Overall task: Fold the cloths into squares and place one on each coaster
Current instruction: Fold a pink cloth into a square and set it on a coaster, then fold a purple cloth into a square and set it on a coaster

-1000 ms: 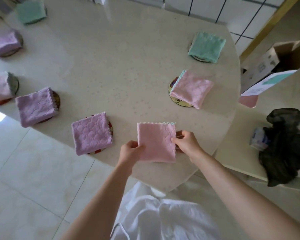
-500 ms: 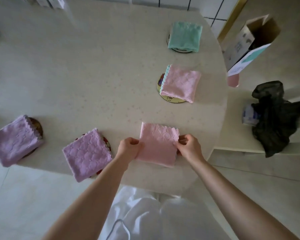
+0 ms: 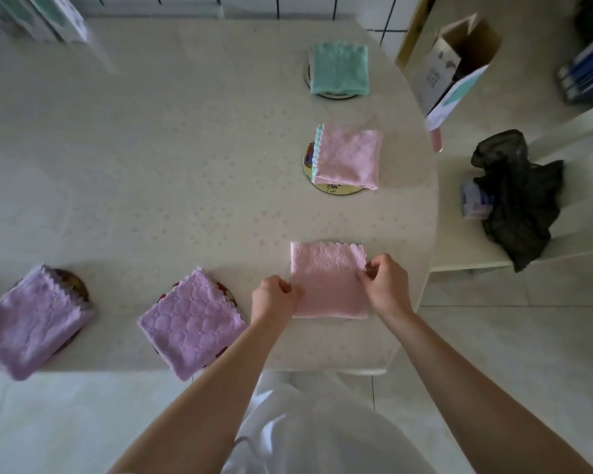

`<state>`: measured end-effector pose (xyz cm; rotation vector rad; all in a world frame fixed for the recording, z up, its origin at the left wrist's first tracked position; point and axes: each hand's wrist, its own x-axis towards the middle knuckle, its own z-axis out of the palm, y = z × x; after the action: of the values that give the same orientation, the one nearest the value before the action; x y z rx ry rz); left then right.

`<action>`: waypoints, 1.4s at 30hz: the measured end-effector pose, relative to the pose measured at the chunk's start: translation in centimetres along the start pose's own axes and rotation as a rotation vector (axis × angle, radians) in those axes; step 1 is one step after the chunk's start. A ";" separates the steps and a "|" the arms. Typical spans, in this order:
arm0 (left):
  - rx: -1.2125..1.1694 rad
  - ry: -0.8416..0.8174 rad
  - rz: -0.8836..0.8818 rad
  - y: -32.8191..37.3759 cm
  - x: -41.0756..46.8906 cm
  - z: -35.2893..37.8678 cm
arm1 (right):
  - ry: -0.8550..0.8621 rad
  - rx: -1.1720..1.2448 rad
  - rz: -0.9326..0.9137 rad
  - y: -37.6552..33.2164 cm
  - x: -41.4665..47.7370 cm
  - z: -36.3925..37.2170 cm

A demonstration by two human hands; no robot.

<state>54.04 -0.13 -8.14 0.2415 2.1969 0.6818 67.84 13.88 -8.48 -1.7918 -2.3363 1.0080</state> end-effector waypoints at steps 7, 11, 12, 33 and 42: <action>0.012 0.087 0.036 -2.0 -1.9 -1.7 | 0.037 -0.229 -0.166 -1.2 -1.2 -1.1; -0.054 0.215 0.027 -4.2 -3.3 -3.7 | 0.028 -0.245 -0.312 -3.4 -2.4 -0.1; -0.067 0.251 0.015 -5.0 -3.6 -4.2 | 0.003 -0.223 -0.343 -4.0 -2.6 0.4; -0.562 0.203 -0.357 -16.2 -2.9 -13.0 | -0.439 -0.057 -0.194 -15.7 -9.9 11.9; -0.780 -0.013 -0.383 -16.7 -2.4 -14.4 | -0.373 0.008 -0.007 -16.5 -11.0 12.7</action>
<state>45.65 -20.66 -8.09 -0.5546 1.7305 1.2271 52.48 -3.82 -6.35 -1.7157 -2.5263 1.4593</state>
